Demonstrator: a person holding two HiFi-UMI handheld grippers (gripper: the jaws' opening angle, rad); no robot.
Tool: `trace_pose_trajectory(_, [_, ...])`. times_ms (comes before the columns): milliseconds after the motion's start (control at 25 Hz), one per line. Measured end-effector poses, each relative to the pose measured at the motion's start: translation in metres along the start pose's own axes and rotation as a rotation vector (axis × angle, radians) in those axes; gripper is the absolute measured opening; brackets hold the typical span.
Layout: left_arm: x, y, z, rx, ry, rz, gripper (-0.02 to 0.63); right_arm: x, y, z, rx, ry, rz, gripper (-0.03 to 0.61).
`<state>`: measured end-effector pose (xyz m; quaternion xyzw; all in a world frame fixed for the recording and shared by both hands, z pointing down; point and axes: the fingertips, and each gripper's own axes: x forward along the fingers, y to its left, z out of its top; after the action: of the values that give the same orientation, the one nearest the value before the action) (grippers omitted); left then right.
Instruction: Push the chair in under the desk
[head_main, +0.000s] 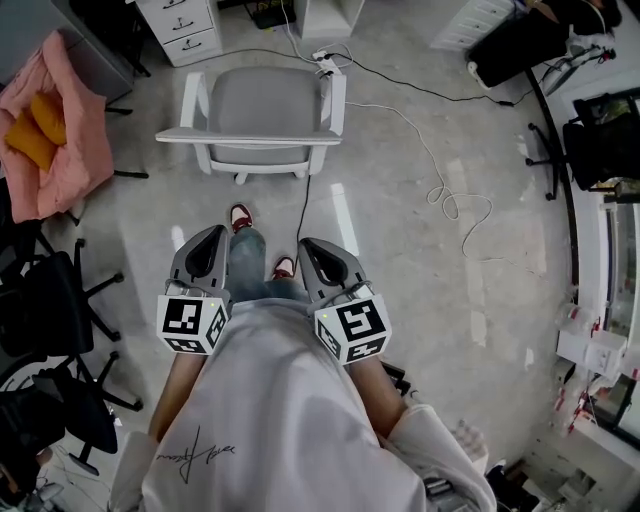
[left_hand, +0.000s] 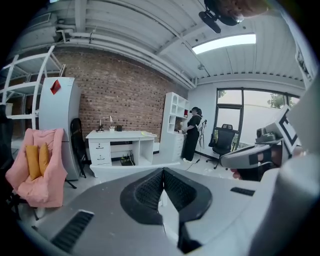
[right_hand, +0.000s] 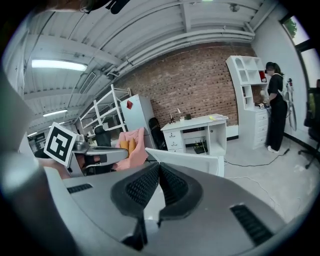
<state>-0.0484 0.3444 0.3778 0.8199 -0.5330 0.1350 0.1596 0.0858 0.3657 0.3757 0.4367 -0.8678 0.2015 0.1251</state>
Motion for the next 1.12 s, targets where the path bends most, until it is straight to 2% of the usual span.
trace_pose_trajectory(360, [0.024, 0.009, 0.011, 0.015, 0.006, -0.028, 0.005, 0.022, -0.012, 0.008, 0.0, 0.019, -0.001, 0.028])
trace_pose_trajectory(1120, [0.083, 0.068, 0.039, 0.017, 0.034, -0.04, 0.005, 0.105, -0.029, 0.043, -0.02, 0.06, 0.015, 0.028])
